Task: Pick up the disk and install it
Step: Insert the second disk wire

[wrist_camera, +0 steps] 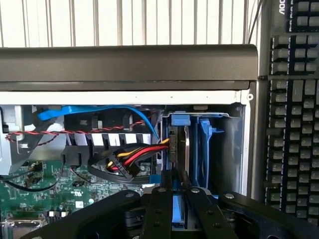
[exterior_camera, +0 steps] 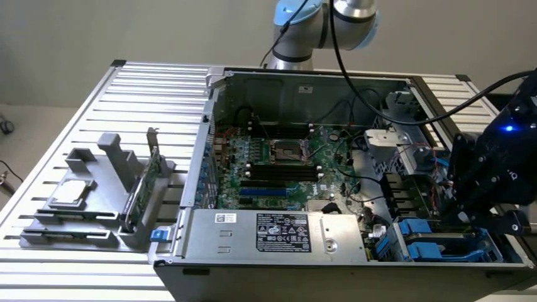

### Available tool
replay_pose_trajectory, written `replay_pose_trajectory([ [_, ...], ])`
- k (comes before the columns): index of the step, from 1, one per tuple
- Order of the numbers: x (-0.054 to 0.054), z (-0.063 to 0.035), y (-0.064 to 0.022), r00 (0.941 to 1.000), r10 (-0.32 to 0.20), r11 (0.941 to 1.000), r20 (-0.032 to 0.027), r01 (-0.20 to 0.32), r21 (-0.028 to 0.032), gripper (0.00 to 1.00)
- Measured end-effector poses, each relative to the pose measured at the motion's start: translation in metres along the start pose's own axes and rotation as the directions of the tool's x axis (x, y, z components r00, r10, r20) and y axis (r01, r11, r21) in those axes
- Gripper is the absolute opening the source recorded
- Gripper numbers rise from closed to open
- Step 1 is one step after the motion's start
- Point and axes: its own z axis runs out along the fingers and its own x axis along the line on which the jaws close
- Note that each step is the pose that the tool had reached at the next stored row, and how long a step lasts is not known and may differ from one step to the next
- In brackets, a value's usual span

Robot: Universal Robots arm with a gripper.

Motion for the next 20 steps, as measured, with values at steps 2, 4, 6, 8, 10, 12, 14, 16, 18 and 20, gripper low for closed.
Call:
replay_pose_trajectory([
  [2, -0.001, 0.0004, 0.0002, 0.9999, 0.0, 1.0, -0.0169, 0.0, -0.0014, 0.17],
  [4, -0.002, 0.0009, 0.0003, 0.9995, 0.0, 1.0, -0.0301, 0.0, -0.0017, 0.17],
  [6, -0.005, 0.0013, 0.0004, 0.9993, 0.0, 1.0, -0.0379, 0.0, -0.0017, 0.17],
  [8, -0.008, 0.0016, 0.0005, 0.999, 0.0, 1.0, -0.0441, 0.0, -0.0016, 0.17],
  [10, -0.01, 0.002, 0.0006, 0.9986, 0.0, 1.0, -0.0524, 0.0, -0.0016, 0.17],
  [12, -0.011, 0.0025, 0.0009, 0.9982, 0.0, 1.0, -0.0601, 0.0, -0.0016, 0.17],
  [14, -0.012, 0.003, 0.0016, 0.9978, 0.0, 1.0, -0.0662, 0.0, -0.0016, 0.17],
  [16, -0.013, 0.0035, 0.0022, 0.9974, 0.0, 1.0, -0.072, 0.0, -0.0016, 0.17],
  [18, -0.014, 0.0039, 0.0027, 0.997, 0.0, 1.0, -0.0768, 0.0, -0.0016, 0.17],
  [20, -0.015, 0.0043, 0.003, 0.9967, 0.0, 1.0, -0.0818, 0.0, -0.0016, 0.17],
])
